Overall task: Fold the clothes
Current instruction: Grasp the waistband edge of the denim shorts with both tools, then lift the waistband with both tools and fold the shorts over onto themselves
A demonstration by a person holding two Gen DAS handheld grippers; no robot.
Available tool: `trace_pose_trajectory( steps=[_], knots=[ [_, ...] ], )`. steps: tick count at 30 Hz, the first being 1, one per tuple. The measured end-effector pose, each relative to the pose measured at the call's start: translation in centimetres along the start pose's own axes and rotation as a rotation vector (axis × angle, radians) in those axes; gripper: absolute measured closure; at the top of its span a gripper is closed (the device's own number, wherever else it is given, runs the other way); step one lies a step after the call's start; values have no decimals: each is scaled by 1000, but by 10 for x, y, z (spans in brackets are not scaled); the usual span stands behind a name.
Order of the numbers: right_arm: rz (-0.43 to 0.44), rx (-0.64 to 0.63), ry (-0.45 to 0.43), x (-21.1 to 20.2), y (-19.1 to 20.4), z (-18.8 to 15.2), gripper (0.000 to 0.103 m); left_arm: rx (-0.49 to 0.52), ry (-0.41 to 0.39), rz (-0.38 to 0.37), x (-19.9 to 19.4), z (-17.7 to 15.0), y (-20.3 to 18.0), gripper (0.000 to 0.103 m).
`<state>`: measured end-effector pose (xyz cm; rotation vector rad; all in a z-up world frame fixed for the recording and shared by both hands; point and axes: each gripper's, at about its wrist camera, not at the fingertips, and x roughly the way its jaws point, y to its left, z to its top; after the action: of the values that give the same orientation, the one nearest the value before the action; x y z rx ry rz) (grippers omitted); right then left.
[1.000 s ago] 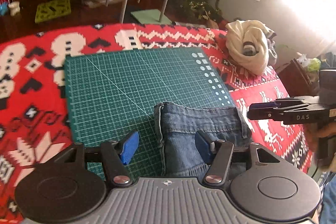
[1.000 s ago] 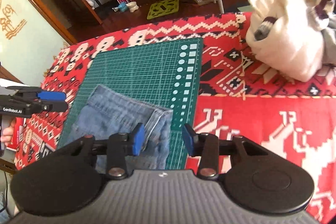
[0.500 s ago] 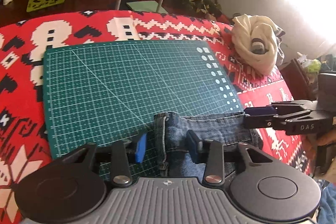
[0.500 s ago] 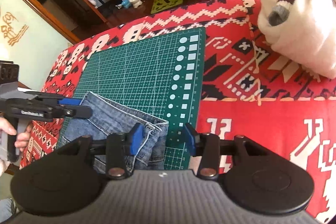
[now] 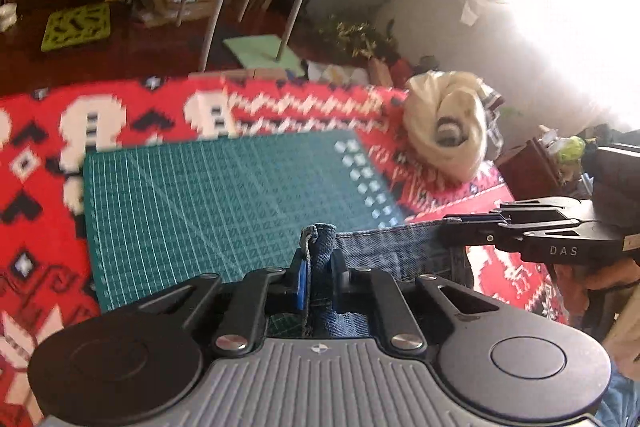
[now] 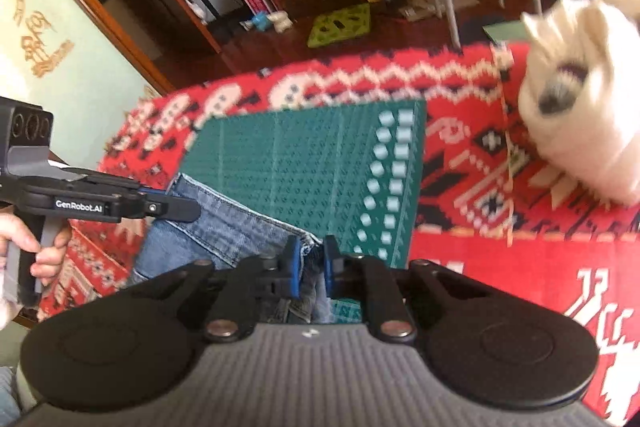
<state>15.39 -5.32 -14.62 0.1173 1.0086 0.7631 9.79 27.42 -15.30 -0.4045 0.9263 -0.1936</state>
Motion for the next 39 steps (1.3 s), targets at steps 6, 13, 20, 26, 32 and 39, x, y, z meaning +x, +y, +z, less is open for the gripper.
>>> trace_pose_trajectory(
  steps=[6,13,20,26,32,39],
  knots=[
    [-14,-31,-30,-12,17,25,92,38,-41,45,-10,18,-6,92],
    [-47,-16,-72,-7,17,51,92,-3,-89,89,-2,48,5,93],
    [-69,3,-34,8,7,59,90,-20,-44,158,6,38,13,79],
    [-78,9,-24,-10,2,34,82,-79,-41,107,-39,4,22,67],
    [-65,0,15,-60,25,-25,74,-41,3,90,-87,-67,-1,62],
    [-121,-230,20,-99,91,-131,74,305,33,142,-113,-168,-70,62]
  ],
)
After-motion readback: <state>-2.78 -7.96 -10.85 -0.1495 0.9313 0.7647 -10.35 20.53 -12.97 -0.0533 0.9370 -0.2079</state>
